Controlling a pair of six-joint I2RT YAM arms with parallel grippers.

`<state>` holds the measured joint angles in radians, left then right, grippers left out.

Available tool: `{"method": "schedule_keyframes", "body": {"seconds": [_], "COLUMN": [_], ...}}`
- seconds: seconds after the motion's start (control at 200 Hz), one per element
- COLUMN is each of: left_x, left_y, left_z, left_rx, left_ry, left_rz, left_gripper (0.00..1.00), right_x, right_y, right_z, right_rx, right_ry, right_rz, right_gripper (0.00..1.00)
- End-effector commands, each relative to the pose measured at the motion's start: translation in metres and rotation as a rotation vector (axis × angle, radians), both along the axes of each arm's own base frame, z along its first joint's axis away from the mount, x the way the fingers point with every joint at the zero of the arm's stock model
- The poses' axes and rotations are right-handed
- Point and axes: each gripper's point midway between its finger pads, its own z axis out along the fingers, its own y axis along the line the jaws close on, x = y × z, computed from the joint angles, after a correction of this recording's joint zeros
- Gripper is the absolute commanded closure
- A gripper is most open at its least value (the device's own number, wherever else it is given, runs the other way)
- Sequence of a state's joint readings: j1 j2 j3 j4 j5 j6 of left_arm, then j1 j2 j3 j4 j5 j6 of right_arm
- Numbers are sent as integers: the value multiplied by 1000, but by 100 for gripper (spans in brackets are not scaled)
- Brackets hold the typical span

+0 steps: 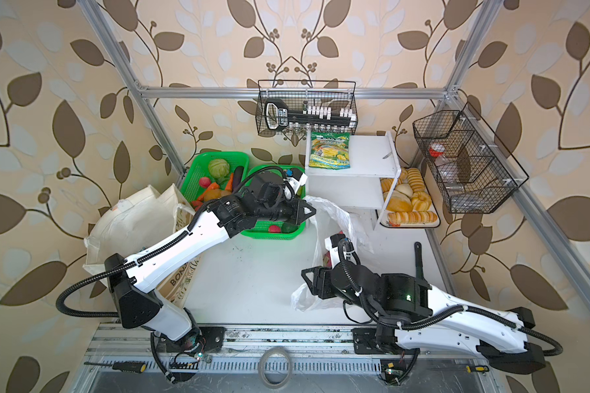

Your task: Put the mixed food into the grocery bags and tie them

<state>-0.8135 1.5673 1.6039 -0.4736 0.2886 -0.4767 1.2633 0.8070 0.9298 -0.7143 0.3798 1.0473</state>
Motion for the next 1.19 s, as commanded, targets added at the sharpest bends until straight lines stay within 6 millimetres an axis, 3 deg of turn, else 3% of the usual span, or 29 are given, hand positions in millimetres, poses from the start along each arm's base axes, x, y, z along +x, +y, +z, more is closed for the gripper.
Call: {"method": "schedule_keyframes", "body": {"seconds": [0.0,0.13,0.315,0.555,0.64,0.75,0.84,0.985,1.075,1.135,1.19], "left_x": [4,6,10,9,7,6,5,4,4,4,4], "left_y": [0,2,7,7,7,7,7,8,9,11,13], "left_z": [25,26,25,29,30,31,31,32,31,31,31], "left_rx": [-47,-43,-34,-43,-49,-56,-56,-57,-51,-47,-40], "left_ry": [-34,-36,-36,-36,-36,-30,-28,-27,-29,-33,-39], "left_rz": [-7,-3,14,6,5,1,-2,-3,-3,1,7], "left_gripper": [100,100,100,100,100,100,100,100,100,100,100], "right_x": [12,19,19,6,8,16,22,32,33,34,36], "right_y": [0,-19,-48,-98,-95,-74,-61,-63,-67,-72,-76], "right_z": [-3,-3,29,-1,-10,-11,-23,-51,-67,-71,-67], "right_rx": [-10,-120,-133,-242,-238,-146,-104,-135,-198,-240,-251], "right_ry": [-40,-76,-90,65,69,76,125,197,214,203,181], "right_rz": [-72,-131,-194,-363,-370,-357,-347,-411,-431,-447,-452], "right_gripper": [36,35,35,32,30,27,26,26,31,48,71]}}
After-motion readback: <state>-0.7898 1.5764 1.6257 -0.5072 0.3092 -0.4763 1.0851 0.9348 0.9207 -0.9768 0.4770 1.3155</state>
